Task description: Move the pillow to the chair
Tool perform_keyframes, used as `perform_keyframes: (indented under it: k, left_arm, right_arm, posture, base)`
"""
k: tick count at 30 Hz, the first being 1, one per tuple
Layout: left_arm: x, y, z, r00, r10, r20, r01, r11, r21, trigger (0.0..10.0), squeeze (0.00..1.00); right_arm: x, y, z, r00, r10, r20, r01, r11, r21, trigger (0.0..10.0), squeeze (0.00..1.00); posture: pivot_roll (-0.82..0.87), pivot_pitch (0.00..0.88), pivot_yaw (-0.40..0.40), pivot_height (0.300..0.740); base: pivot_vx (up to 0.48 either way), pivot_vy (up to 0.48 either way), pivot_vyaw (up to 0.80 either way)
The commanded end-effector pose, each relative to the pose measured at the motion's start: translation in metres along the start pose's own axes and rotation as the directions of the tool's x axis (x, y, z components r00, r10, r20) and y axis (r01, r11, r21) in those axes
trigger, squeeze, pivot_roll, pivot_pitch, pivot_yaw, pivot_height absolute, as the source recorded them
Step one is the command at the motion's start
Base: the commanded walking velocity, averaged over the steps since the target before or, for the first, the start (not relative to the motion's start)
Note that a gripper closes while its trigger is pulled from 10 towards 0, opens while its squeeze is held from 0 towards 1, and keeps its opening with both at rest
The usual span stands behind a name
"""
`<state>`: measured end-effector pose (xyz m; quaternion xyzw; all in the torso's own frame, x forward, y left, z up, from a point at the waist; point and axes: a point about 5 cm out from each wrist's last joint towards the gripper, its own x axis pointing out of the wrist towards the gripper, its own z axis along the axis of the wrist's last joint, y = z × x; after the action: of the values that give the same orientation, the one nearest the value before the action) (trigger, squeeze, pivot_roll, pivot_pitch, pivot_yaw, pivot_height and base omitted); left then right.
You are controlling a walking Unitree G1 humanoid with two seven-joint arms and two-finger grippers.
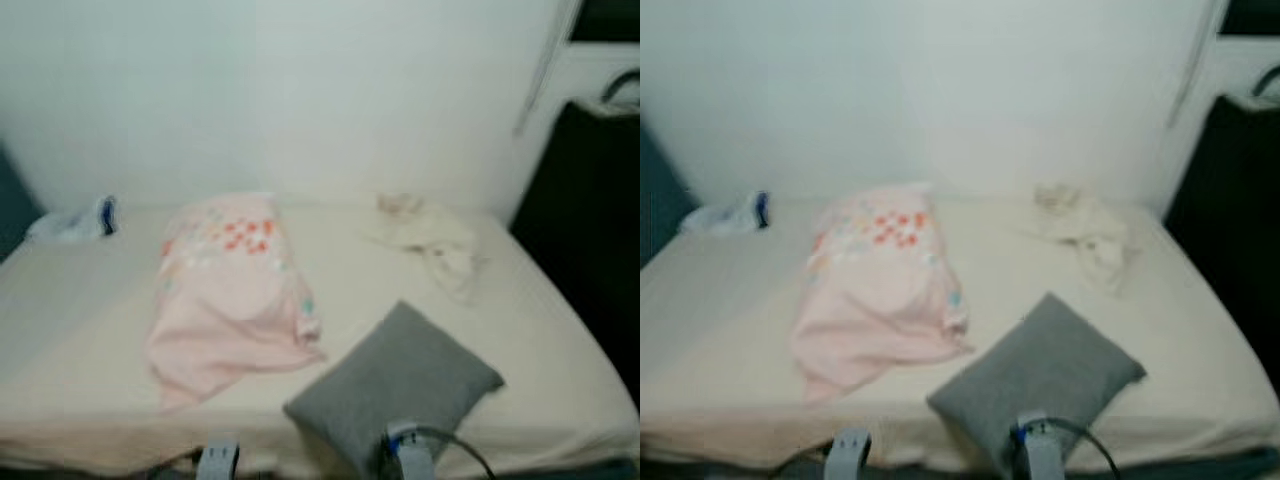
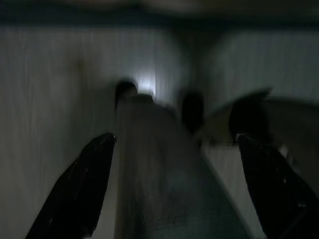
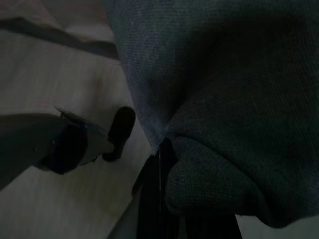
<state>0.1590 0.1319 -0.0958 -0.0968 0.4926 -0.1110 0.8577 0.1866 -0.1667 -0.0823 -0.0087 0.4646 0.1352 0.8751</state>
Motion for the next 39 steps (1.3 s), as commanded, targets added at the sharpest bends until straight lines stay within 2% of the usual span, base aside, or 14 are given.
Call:
perform_keyframes:
  k: [1, 23, 27, 39]
  left_arm:
    - [0.0005, 0.0000, 0.0029, 1.000, 0.000, 0.000, 0.000, 1.000, 0.021, 10.0, 0.00]
    - [0.0008, 0.0016, 0.0080, 1.000, 0.009, 0.013, -0.009, 1.000, 0.013, 10.0, 0.00]
    - [0.0002, 0.0043, 0.0079, 0.999, 0.029, 0.017, -0.029, 1.000, -0.012, 10.0, 0.00]
    - [-0.0007, 0.0069, 0.0064, 0.999, 0.039, 0.014, -0.039, 0.999, -0.013, 10.0, 0.00]
  right_arm:
    - [-0.0006, 0.0047, -0.0115, 0.999, 0.018, -0.042, -0.018, 1.000, 0.010, 10.0, 0.00]
    - [0.0002, 0.0058, -0.0091, 0.999, 0.016, -0.033, -0.016, 1.000, 0.017, 10.0, 0.00]
    - [0.0004, 0.0081, -0.0061, 0.998, 0.058, 0.000, -0.057, 0.997, 0.052, 10.0, 0.00]
    - [0.0004, 0.0079, -0.0063, 0.998, 0.058, -0.004, -0.058, 0.997, 0.047, 10.0, 0.00]
  posture:
    - [0.01, 0.000, -0.012, 0.740]
    - [0.02, 0.000, -0.011, 0.740]
    - [0.02, 0.000, -0.013, 0.740]
    - [0.03, 0.000, -0.013, 0.740]
  base:
    - [-0.371, 0.000, 0.00]
    - [-0.366, 0.000, 0.00]
    - [0.000, 0.000, 0.13]
    - [0.000, 0.000, 0.56]
